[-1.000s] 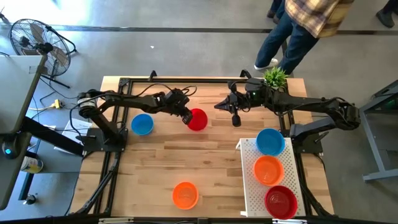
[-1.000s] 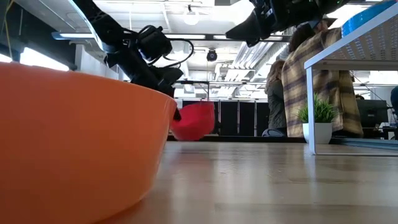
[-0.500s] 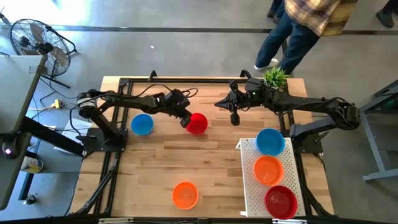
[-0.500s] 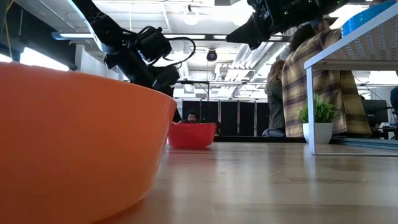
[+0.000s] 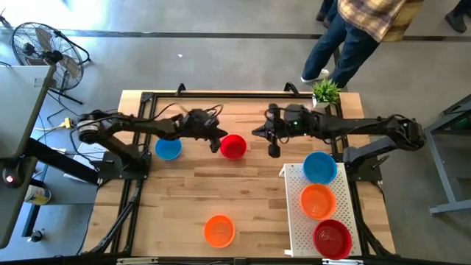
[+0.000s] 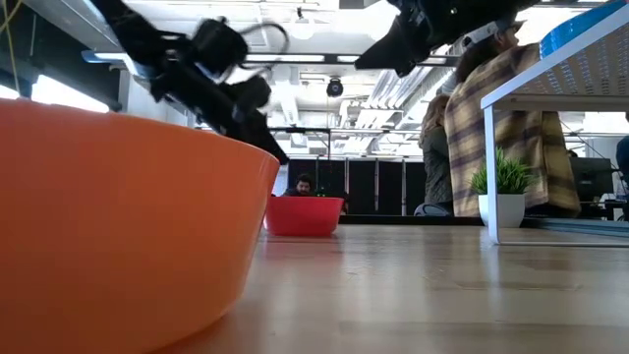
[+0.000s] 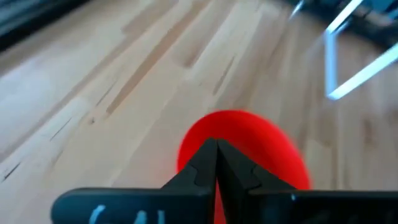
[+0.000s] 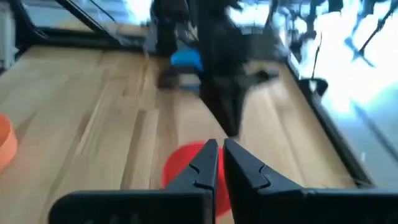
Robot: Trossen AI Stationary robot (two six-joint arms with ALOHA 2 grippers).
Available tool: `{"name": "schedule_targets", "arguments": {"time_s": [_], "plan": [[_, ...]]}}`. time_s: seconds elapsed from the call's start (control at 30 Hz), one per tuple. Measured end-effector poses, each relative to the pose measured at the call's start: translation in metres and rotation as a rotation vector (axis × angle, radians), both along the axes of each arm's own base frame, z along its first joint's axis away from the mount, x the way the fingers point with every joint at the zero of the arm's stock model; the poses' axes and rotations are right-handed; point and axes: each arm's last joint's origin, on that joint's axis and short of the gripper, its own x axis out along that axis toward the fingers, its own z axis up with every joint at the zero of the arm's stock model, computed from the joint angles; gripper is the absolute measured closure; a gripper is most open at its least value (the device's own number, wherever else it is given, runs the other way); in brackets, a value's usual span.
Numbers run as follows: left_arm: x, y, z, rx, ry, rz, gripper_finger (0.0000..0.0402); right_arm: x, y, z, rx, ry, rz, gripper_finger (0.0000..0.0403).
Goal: Pick & Place Mini bowls
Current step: Stack the red bowl on top of the other red bowl on the shelf
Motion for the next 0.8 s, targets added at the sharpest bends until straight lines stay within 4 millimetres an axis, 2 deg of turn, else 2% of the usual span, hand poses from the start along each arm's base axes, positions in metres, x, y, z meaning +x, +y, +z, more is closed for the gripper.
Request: {"name": "schedule_targets", "arguments": {"time_s": [0.13,0.3,0.43,0.57,0.8], "plan": [[-0.022,-0.018,0.000,0.056,-0.145,0.027,0.0401,0.016,-0.001,-0.003,0.058,0.124,-0.081,0.0367],[-0.050,-0.033,0.000,0.107,-0.273,0.072,0.0401,0.046,-0.007,-0.014,0.194,0.346,-0.150,0.0322],[-0.070,-0.037,-0.002,0.144,-0.291,0.149,0.0401,0.072,-0.014,-0.027,0.330,0.467,-0.259,0.0284],[-0.085,-0.039,-0.006,0.172,-0.293,0.212,0.0401,0.095,-0.025,-0.045,0.381,0.536,-0.334,0.0254],[-0.100,-0.042,-0.015,0.180,-0.288,0.234,0.0401,0.118,-0.053,-0.079,0.388,0.600,-0.422,0.0236]]}}
